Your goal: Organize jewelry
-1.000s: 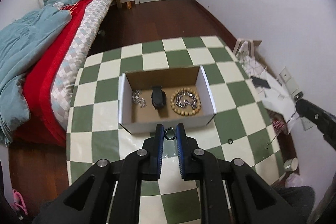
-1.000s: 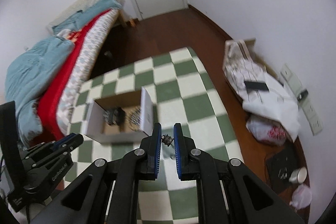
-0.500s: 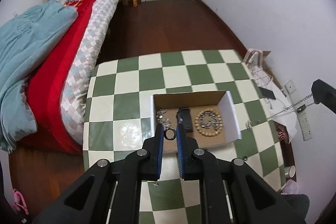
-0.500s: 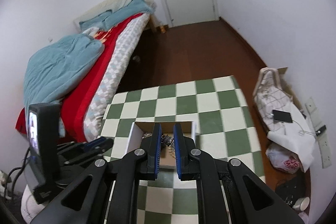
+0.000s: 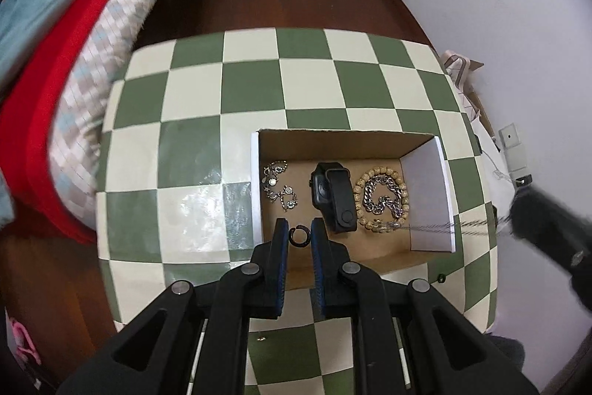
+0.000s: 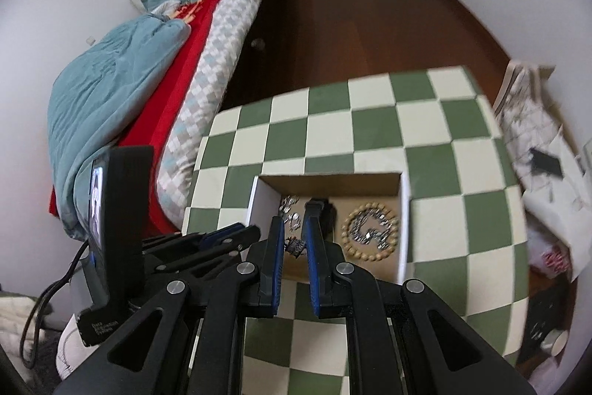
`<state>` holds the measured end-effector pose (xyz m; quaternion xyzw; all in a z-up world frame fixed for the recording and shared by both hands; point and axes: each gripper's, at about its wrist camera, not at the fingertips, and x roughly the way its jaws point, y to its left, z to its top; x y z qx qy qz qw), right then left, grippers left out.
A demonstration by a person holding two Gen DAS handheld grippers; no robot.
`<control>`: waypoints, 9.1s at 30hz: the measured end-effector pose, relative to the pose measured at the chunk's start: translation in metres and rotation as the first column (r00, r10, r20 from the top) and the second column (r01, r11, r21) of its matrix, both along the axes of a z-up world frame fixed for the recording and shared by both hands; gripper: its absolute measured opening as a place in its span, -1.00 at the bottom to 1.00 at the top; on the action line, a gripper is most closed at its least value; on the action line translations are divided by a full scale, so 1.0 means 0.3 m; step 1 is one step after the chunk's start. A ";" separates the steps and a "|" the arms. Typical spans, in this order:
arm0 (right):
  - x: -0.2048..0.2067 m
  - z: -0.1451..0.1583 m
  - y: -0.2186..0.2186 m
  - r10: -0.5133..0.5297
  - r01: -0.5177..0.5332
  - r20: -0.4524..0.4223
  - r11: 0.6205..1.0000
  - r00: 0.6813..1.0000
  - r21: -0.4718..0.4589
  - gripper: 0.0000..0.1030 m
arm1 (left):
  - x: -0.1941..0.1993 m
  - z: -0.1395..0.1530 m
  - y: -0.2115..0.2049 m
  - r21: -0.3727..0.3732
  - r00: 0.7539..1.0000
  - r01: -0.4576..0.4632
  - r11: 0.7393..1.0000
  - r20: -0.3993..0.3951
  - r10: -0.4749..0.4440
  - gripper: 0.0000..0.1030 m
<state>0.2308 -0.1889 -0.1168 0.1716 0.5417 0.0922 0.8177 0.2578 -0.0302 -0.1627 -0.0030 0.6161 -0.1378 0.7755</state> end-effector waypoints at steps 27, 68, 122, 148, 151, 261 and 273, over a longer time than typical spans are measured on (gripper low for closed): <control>-0.067 -0.144 -0.055 -0.080 0.044 -0.080 0.925 0.994 -0.378 0.99 | -0.082 0.084 0.100 0.199 0.967 -0.165 0.966 0.224 0.119 0.96; -0.544 -0.018 -0.130 -0.195 0.231 0.134 0.908 0.972 -0.350 0.54 | -0.540 0.275 0.225 0.194 0.820 -0.345 0.918 0.538 0.195 0.96; -0.539 -0.284 -0.165 -0.203 0.252 0.210 0.937 0.956 -0.241 -0.75 | -0.494 -0.194 0.106 0.142 0.941 -0.161 0.977 0.321 0.108 -0.88; 0.054 -0.218 -0.109 -0.076 0.073 0.079 0.997 0.994 0.030 -0.74 | 0.041 -0.001 0.000 0.040 0.975 -0.056 0.998 0.218 0.046 -0.84; 0.109 -0.263 -0.118 -0.087 0.087 0.006 0.995 0.996 0.056 -0.65 | 0.070 -0.012 0.009 0.032 0.977 -0.083 0.996 0.200 0.075 -0.79; -0.514 0.490 0.008 -0.082 0.181 0.221 0.862 0.972 -0.474 1.00 | -0.556 0.624 0.106 0.108 0.888 -0.224 0.969 0.432 0.157 1.00; -0.489 0.457 0.012 -0.079 0.166 0.199 0.865 0.977 -0.473 1.00 | -0.533 0.616 0.107 0.105 0.889 -0.228 0.968 0.428 0.163 1.00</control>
